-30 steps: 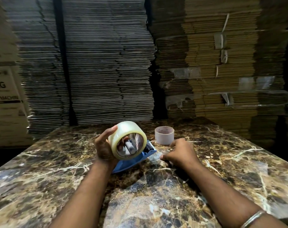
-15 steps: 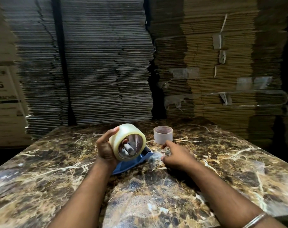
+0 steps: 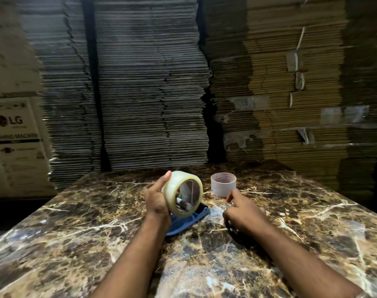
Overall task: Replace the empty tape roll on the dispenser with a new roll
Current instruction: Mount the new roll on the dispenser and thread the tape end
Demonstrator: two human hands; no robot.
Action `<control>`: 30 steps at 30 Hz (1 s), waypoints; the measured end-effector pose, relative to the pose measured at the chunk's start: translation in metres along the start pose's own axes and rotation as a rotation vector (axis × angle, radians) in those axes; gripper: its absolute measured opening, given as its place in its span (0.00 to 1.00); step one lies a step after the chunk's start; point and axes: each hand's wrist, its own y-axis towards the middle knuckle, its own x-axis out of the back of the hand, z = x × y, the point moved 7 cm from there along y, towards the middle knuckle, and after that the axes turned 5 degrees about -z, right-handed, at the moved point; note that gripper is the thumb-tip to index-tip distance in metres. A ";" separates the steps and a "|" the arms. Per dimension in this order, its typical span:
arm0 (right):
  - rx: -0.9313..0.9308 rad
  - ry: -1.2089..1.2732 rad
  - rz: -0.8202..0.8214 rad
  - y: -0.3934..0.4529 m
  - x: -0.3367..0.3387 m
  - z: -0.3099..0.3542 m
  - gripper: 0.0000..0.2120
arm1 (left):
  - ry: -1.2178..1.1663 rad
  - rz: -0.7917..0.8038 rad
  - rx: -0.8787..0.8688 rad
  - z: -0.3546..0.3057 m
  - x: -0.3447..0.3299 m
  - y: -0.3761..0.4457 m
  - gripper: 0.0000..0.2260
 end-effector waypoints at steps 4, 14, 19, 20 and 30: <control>0.251 0.034 -0.187 -0.003 0.007 0.023 0.06 | 0.092 -0.034 -0.045 0.000 -0.009 -0.011 0.16; 0.549 0.414 -0.216 -0.019 0.009 0.050 0.19 | 0.182 0.039 -0.144 0.020 -0.045 -0.033 0.16; 0.482 0.537 -0.208 -0.019 0.016 0.050 0.14 | 0.207 0.076 -0.120 0.026 -0.051 -0.039 0.14; 0.477 0.556 -0.201 -0.019 0.015 0.050 0.13 | 0.209 0.088 -0.094 0.025 -0.051 -0.038 0.13; 0.379 0.864 -0.050 -0.013 0.006 0.043 0.12 | 0.299 0.235 -0.136 0.008 -0.046 -0.034 0.13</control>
